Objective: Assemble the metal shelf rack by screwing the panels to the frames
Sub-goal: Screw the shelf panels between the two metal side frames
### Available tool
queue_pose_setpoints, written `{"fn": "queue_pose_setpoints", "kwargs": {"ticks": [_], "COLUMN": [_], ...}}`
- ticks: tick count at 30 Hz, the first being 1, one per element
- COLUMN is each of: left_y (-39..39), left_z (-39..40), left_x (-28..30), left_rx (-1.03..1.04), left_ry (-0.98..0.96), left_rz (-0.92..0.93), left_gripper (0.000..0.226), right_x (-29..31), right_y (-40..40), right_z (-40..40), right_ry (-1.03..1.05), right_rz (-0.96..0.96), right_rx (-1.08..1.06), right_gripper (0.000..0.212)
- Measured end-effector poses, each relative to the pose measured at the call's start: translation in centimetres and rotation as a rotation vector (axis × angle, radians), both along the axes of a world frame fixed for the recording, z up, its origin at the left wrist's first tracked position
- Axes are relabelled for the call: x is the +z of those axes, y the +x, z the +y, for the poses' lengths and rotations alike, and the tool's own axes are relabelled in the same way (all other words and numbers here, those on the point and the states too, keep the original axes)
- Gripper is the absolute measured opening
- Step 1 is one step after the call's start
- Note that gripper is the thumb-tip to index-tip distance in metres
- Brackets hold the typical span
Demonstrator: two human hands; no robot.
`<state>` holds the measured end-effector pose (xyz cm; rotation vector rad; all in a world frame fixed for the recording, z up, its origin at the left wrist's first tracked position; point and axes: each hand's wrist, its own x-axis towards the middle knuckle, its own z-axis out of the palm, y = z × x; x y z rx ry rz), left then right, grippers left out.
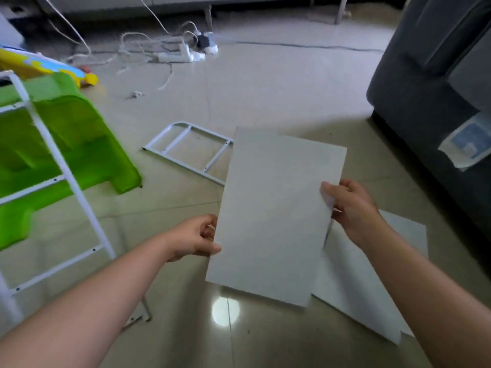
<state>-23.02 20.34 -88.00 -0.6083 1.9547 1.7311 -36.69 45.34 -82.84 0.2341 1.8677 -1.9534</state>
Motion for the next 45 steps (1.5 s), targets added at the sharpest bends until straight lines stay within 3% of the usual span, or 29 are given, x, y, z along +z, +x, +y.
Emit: {"fn": "queue_pose_setpoints", "kwargs": {"ticks": [3, 5, 7, 10, 14, 18, 20, 22, 25, 36, 40, 42, 45], "left_y": [4.3, 7.4, 10.6, 14.4, 16.7, 17.9, 18.8, 19.8, 21.9, 27.6, 28.8, 29.2, 30.2], "left_z": [-3.5, -5.5, -7.0, -7.6, -7.3, -7.5, -8.1, -8.9, -9.5, -8.8, -8.6, -8.9, -9.8], "left_x": [0.5, 0.2, -0.7, -0.8, -1.3, -2.8, -2.9, -3.7, -5.6, -9.3, -9.4, -9.2, -8.7], "left_rx": [-0.001, 0.013, 0.018, -0.026, -0.186, -0.262, -0.321, -0.364, -0.357, -0.424, -0.404, -0.354, -0.32], "left_ry": [-0.084, -0.14, -0.176, -0.21, -0.415, -0.554, -0.693, -0.823, -0.948, -1.178, -1.271, -1.347, -1.395], "left_rz": [-0.03, -0.046, -0.069, -0.143, -0.289, -0.371, -0.35, -0.344, -0.379, -0.42, -0.266, -0.039, 0.039], "left_gripper": [0.07, 0.071, 0.068, 0.059, 0.018, 0.023, 0.011, 0.035, 0.039, 0.035, 0.029, 0.022, 0.029], "right_x": [1.9, 2.7, 3.2, 4.1, 5.5, 5.7, 5.4, 5.4, 5.7, 5.5, 5.6, 5.6, 5.8], "right_y": [2.2, 3.8, 5.2, 7.3, 9.9, 12.6, 13.5, 13.9, 14.3, 15.2, 15.3, 15.3, 15.4], "right_z": [-3.7, -5.6, -7.0, -9.3, -12.5, -14.8, -15.4, -15.6, -15.9, -14.6, -14.1, -14.1, -13.9], "right_ry": [-0.078, -0.073, -0.006, 0.245, 0.771, 0.893, 0.918, 0.936, 0.987, 1.135, 1.144, 1.139, 1.127], "right_rz": [0.068, 0.092, 0.121, 0.225, 0.532, 0.69, 0.767, 0.801, 0.858, 0.86, 0.827, 0.832, 0.803], "right_rx": [0.164, 0.292, 0.415, 0.673, 1.223, 1.458, 1.507, 1.521, 1.526, 1.603, 1.603, 1.616, 1.62], "right_gripper": [0.02, 0.032, 0.027, 0.017, 0.013, 0.019, 0.02, 0.024, 0.034, 0.022, 0.012, 0.02, 0.033]}}
